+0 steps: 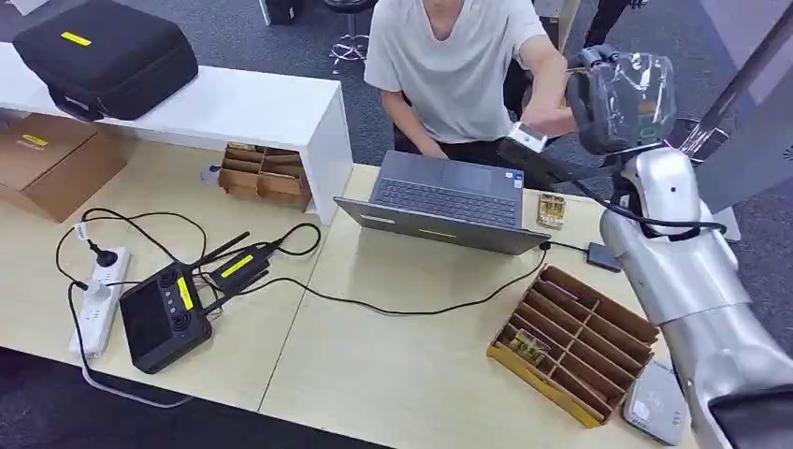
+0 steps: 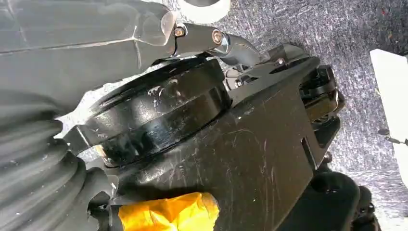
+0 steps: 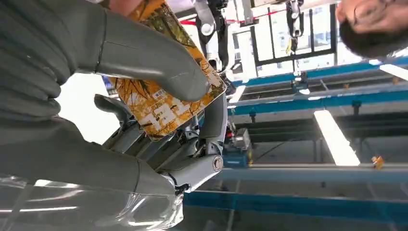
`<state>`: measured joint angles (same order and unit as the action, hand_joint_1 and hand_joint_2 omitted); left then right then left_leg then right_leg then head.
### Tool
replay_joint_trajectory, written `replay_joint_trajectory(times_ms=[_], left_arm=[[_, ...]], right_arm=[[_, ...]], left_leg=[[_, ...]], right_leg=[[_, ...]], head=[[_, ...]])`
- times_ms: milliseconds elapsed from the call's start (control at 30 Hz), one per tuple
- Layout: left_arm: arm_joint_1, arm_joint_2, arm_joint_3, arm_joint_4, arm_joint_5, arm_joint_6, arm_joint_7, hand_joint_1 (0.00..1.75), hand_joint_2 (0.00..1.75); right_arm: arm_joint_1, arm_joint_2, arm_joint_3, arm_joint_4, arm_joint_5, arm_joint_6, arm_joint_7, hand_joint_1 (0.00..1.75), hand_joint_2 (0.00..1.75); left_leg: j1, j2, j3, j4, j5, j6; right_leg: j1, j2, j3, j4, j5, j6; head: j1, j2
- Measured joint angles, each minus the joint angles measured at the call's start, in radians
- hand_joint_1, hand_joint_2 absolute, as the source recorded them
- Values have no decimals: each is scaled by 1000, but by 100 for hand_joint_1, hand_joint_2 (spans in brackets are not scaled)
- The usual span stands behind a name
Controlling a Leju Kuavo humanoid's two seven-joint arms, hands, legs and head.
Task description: Pass the card to the sensor for recognition and then transmit it.
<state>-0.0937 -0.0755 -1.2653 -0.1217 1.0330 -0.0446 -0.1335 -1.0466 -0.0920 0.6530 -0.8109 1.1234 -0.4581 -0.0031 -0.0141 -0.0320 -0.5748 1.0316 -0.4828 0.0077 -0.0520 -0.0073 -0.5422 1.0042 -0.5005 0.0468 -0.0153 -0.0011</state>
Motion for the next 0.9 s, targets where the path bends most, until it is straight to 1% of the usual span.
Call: replay_joint_trajectory(times_ms=[67,100,233,333,633,733,800,867,900], left_arm=[[-2,0,-5,0,-2,-3,0,0,175],[-2,0,-10,0,-2,-3,1,0,175],[-5,0,-18,0,-13,-5,-7,0,175],[-5,0,-19,0,-10,-3,-14,0,175],[-5,2,-19,0,-6,-2,-5,0,175],[-5,3,-19,0,-3,-2,-3,0,175],[-4,3,-19,0,4,-2,-3,0,175],[-4,3,-19,0,17,-2,-3,0,175],[-2,3,-19,0,25,-2,-3,0,175]], right_arm=[[-12,16,14,61,7,-15,12,175,175],[-14,21,19,87,7,-19,14,0,175],[-19,31,32,160,8,-31,8,0,175],[-22,31,34,191,8,-31,6,0,175],[-29,26,34,238,9,-31,6,0,175],[-31,14,34,249,10,-30,11,0,175],[-37,0,33,258,17,-24,27,0,175],[-47,-25,32,269,29,0,34,0,175],[-52,-48,32,277,32,11,37,0,175]], left_leg=[[0,-2,0,0,0,1],[0,-3,-1,0,0,1],[0,-3,-1,0,0,1],[-1,-2,-2,0,0,1],[0,-2,-1,1,0,1],[0,-2,-1,1,0,1],[-1,-2,-1,1,0,1],[-1,-2,-1,2,0,1],[-1,-4,-2,2,0,1]], right_leg=[[0,-2,0,0,0,0],[0,-3,1,0,0,0],[0,-3,1,-1,0,0],[0,-2,0,-1,0,0],[0,-2,-1,-1,0,0],[0,-2,-1,-1,0,0],[0,-2,-1,-1,0,0],[0,-3,-1,-2,0,0],[0,-5,0,-2,0,0]], head=[[0,0],[0,0],[0,0],[0,0],[0,0],[0,0],[0,0],[-1,0],[0,0]])
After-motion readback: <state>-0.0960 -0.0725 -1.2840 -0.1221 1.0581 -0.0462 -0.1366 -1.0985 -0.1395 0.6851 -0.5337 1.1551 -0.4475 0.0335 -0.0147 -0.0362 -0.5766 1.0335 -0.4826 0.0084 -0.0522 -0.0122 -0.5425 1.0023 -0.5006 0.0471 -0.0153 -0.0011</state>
